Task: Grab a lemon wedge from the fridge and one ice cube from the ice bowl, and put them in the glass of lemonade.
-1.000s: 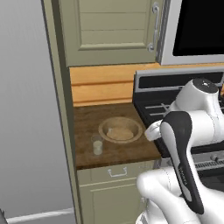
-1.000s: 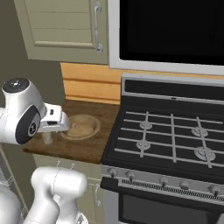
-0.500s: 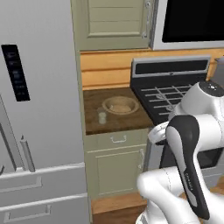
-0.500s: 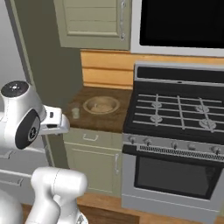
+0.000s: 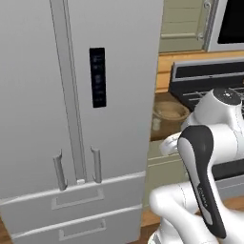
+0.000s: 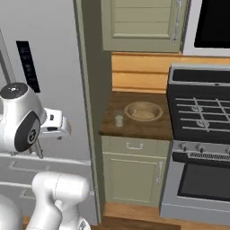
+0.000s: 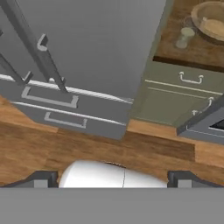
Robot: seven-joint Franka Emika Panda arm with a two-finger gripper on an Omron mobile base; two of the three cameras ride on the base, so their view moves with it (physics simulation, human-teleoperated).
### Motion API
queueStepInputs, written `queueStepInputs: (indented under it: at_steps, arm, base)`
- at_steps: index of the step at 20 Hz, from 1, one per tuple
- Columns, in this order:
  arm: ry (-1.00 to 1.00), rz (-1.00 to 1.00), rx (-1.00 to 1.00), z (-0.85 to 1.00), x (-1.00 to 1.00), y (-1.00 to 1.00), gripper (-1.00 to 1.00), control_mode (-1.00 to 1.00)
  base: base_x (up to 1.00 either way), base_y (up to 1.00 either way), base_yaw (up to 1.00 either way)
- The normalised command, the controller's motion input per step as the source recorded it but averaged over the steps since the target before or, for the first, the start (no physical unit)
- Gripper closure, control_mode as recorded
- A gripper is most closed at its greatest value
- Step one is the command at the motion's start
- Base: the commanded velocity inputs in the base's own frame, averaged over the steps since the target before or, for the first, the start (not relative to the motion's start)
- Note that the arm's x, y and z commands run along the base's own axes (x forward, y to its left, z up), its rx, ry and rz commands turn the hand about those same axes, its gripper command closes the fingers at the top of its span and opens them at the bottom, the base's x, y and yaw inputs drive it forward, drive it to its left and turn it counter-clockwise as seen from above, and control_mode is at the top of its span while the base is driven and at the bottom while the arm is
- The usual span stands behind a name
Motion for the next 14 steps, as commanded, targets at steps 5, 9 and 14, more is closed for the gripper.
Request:
queueStepInputs:
  at_steps: [5,9,14]
  arm:
    - [0.0,0.0,0.0,0.0,0.0,0.0,-1.0,1.0]
    - [0.0,0.0,0.0,0.0,0.0,0.0,-1.0,1.0]
    - [0.0,0.0,0.0,0.0,0.0,0.0,-1.0,1.0]
  base:
    - [0.0,0.92,-0.01]
    - [0.03,0.63,0.11]
    - [-0.05,-0.18,0.03]
